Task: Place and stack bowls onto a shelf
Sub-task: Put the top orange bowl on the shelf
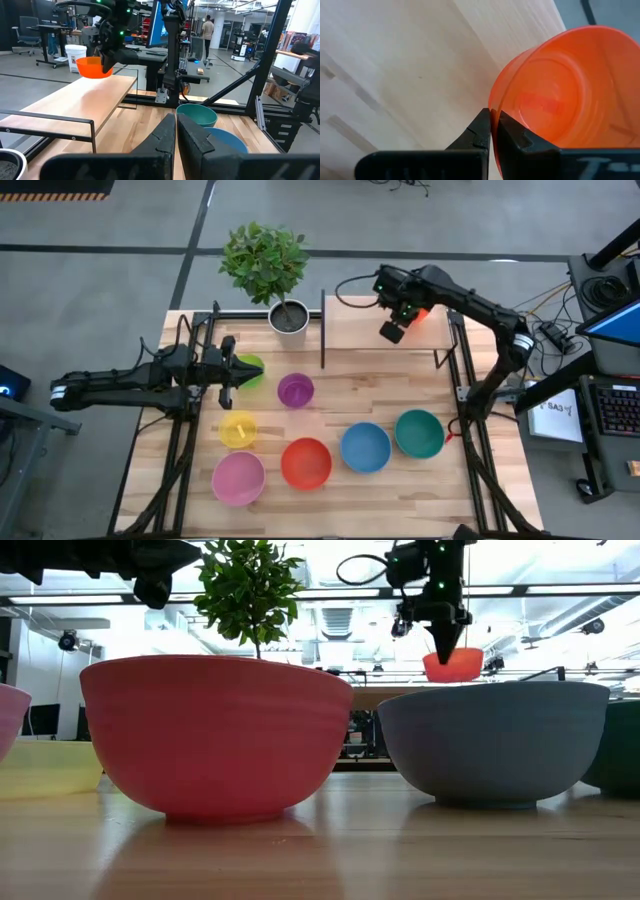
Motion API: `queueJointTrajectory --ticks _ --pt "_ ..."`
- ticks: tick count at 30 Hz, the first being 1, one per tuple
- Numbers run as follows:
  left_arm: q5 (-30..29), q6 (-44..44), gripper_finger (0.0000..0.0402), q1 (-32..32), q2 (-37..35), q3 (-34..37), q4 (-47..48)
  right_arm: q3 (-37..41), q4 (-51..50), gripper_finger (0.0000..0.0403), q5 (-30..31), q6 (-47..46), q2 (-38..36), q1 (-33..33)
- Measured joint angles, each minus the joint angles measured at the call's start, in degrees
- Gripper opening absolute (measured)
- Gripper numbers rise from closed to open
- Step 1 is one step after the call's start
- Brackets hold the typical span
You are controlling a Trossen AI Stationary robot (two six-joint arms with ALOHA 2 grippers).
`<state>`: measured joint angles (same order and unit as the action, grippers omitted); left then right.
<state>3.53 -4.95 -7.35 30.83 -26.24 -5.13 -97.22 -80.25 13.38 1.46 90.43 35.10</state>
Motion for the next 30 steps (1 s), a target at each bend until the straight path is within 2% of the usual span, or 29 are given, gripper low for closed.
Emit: queueJointTrajectory --ticks 9,18,30 --pt "0.00 0.22 0.0000 0.00 0.00 0.00 0.02 7.84 3.27 0.0009 -0.34 -0.01 -5.09 4.96" --pt "0.00 0.22 0.0000 0.01 0.00 0.00 0.02 14.09 7.89 0.0011 -0.36 1.15 -9.44 5.45" --pt "0.00 0.22 0.0000 0.01 0.00 0.00 0.02 14.41 9.05 0.0075 -0.36 1.26 -8.76 5.45"
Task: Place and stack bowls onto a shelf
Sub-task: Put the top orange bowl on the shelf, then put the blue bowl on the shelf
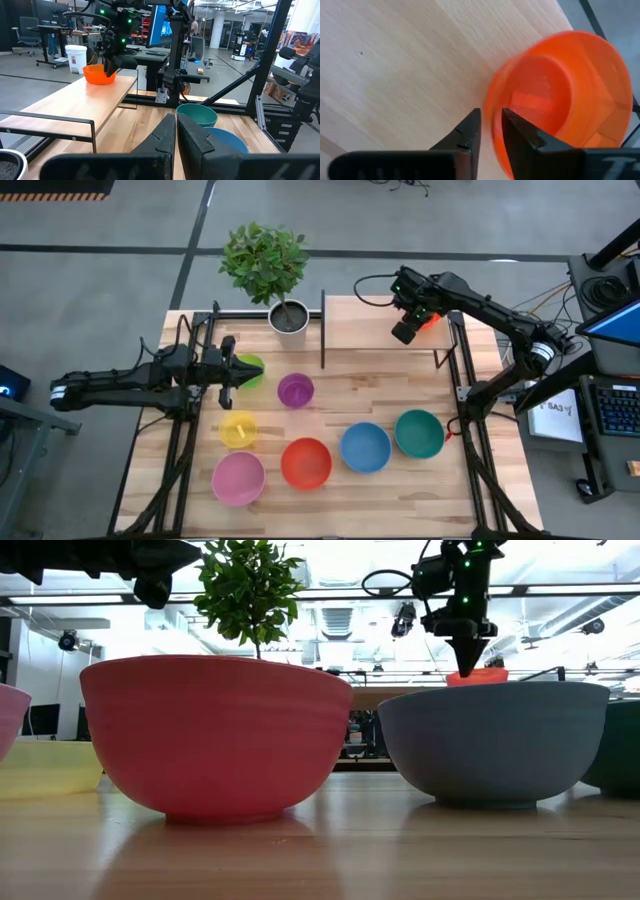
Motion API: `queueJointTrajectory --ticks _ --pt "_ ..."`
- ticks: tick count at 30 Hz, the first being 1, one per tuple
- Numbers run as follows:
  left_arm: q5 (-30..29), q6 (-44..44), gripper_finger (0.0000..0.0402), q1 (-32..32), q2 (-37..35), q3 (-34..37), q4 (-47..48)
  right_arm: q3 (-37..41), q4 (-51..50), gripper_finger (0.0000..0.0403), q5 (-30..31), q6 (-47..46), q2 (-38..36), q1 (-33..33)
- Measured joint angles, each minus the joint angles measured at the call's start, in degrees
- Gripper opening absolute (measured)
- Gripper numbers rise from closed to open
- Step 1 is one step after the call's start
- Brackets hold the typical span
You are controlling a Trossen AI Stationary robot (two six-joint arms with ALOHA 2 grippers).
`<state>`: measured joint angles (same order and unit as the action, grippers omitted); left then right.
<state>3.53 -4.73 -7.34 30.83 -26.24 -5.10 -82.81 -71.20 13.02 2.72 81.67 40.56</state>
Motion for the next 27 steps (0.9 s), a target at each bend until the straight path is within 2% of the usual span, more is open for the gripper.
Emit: queueJointTrajectory --ticks 4,8,13,15,19,27 --pt "0.00 0.00 0.0000 0.01 0.00 0.00 0.00 -1.20 -0.36 0.0095 -0.02 -1.27 -0.58 -0.02" --pt "0.00 -0.02 0.0000 -0.01 0.00 0.00 0.00 -4.18 -2.02 0.0097 -0.86 -4.73 -1.79 -0.94" --pt "0.00 -0.02 0.0000 0.00 0.00 0.00 0.00 -5.39 -0.62 0.0096 -9.51 -7.61 -5.34 -5.08" --pt "0.00 -0.02 0.0000 0.01 0.00 0.00 -0.02 -5.12 0.28 0.0097 -11.66 -8.82 -6.84 -8.23" --pt "-0.02 -0.02 0.0000 -0.01 0.02 0.00 -0.64 -4.87 1.32 0.0098 -11.98 -10.92 -8.37 -17.04" --pt "-0.04 -0.02 0.0000 0.01 1.48 0.00 -1.79 -4.76 7.99 0.0097 -11.99 -10.88 -6.63 -36.34"
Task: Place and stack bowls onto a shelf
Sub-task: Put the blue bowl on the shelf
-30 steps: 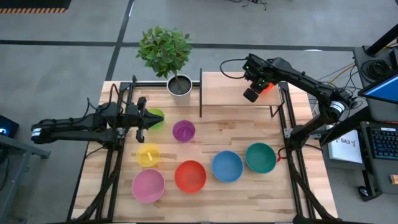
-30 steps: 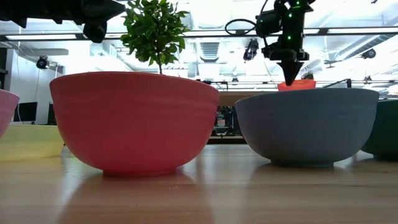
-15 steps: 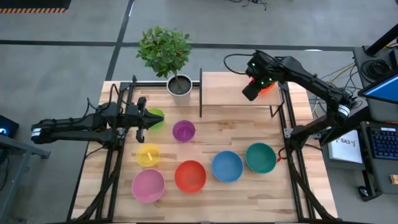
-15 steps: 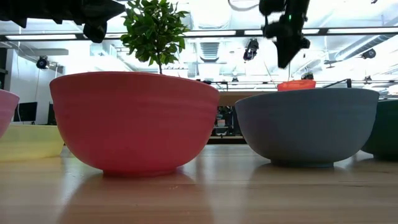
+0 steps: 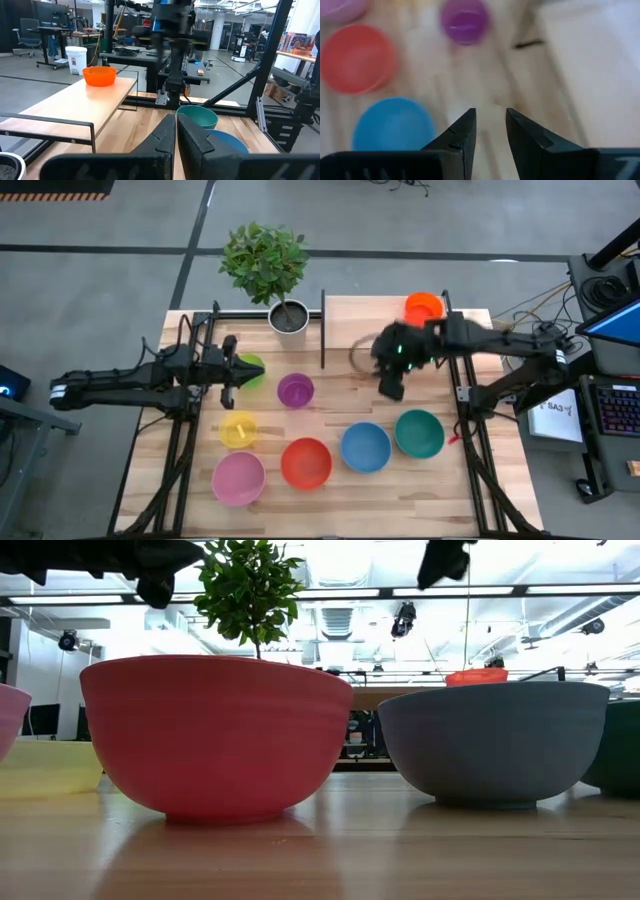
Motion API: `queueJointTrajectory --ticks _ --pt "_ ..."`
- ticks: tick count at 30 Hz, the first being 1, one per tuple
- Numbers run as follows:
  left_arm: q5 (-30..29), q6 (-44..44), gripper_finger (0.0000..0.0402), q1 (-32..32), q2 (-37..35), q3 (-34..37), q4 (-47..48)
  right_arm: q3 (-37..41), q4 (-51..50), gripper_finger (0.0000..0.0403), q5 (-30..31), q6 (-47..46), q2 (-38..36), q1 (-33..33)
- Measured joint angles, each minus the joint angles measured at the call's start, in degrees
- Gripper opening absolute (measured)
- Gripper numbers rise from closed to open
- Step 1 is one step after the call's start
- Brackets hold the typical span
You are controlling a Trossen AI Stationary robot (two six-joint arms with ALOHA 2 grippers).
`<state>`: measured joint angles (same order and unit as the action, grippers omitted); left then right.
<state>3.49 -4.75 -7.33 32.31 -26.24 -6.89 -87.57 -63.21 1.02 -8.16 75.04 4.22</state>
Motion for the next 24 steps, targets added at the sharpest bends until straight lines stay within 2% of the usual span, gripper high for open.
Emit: queueJointTrajectory --ticks 6,9,12,18,24 --pt "-0.02 0.00 0.0000 -0.02 1.07 0.00 -0.80 0.00 2.26 0.0098 1.65 -1.52 4.35 -9.20" --pt "-0.04 0.00 0.0000 0.00 1.28 0.00 -1.18 0.00 2.47 0.0098 4.59 -1.29 7.65 -11.57" --pt "-0.07 0.00 0.0000 0.00 1.28 0.00 -1.19 0.00 2.44 0.0098 4.34 -2.22 10.97 -12.18" --pt "-0.07 0.00 0.0000 -0.02 1.23 0.00 -1.24 0.00 3.17 0.0098 -3.84 -2.80 17.24 -12.09" --pt "-0.07 -0.02 0.0000 -0.01 1.19 0.00 -1.25 0.00 4.06 0.0098 -5.73 -0.39 23.21 -12.41"
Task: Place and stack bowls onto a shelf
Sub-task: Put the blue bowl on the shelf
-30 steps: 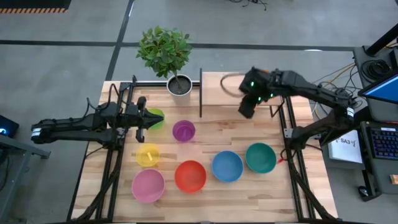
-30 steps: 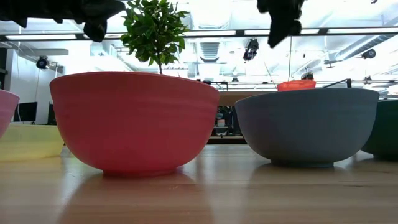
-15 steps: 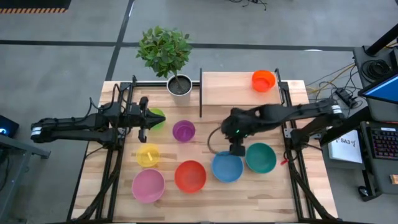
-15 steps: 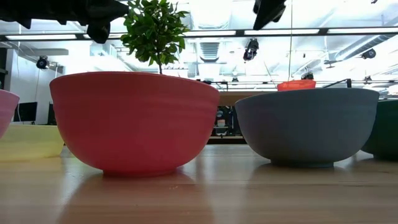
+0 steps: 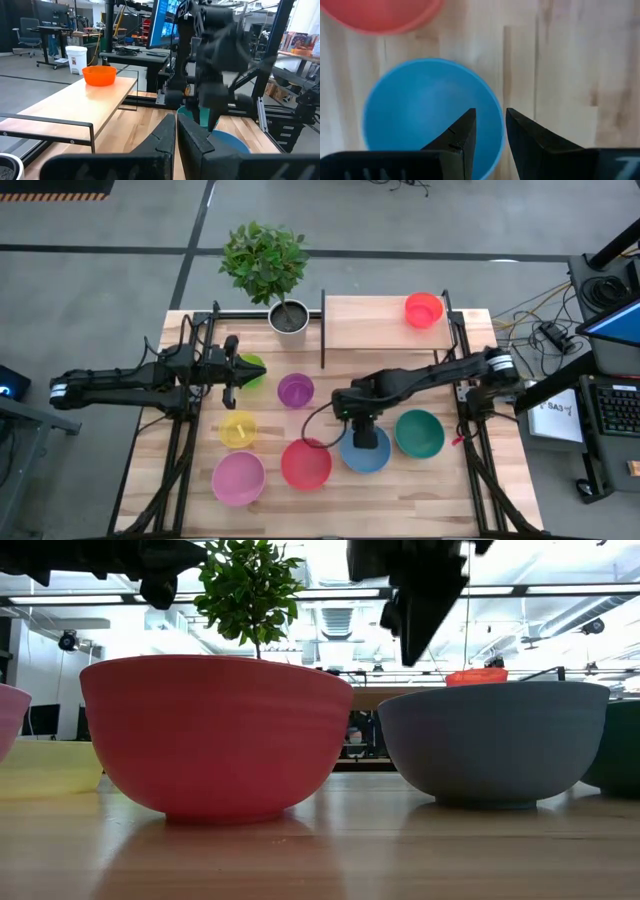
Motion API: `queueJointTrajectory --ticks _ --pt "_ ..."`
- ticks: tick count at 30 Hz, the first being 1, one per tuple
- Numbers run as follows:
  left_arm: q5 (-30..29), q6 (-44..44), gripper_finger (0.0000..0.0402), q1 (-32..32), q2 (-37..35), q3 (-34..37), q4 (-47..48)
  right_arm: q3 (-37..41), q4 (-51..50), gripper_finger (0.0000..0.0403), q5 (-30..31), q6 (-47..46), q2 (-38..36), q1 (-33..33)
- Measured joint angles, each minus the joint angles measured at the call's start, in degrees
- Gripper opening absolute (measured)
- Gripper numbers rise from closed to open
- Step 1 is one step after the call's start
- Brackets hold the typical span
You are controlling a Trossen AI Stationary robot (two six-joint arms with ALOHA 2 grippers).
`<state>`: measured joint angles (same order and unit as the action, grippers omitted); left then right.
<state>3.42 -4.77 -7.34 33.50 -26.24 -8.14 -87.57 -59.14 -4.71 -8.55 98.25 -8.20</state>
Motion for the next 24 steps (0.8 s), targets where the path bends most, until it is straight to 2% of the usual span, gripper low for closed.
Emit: queueJointTrajectory --ticks 3,8,12,13,15,18,24 --pt "0.00 0.00 0.0000 -0.01 0.02 0.00 -0.02 0.00 -0.02 0.0098 -0.28 -0.80 2.23 -0.09" --pt "0.00 0.00 0.0000 -0.01 0.02 0.00 -0.04 0.00 -0.07 0.0091 1.30 3.28 3.78 -0.07" --pt "0.02 0.00 0.0000 -0.01 0.02 0.00 -0.03 0.00 0.17 0.0038 1.86 7.68 3.76 -0.73" --pt "0.02 0.00 0.0000 -0.01 0.02 0.00 -0.02 0.00 0.58 0.0023 2.38 7.54 3.74 -0.82" --pt "0.02 0.00 0.0000 0.01 0.02 0.00 -0.02 -0.02 1.31 0.0019 3.17 4.24 3.66 -0.76" --pt "0.02 0.00 0.0000 0.01 0.02 0.00 -0.02 -0.02 0.84 0.0042 2.81 1.83 3.75 -0.56" --pt "0.02 0.00 0.0000 -0.01 0.02 0.00 -0.04 0.00 0.45 0.0128 2.88 -0.42 4.65 -0.73"
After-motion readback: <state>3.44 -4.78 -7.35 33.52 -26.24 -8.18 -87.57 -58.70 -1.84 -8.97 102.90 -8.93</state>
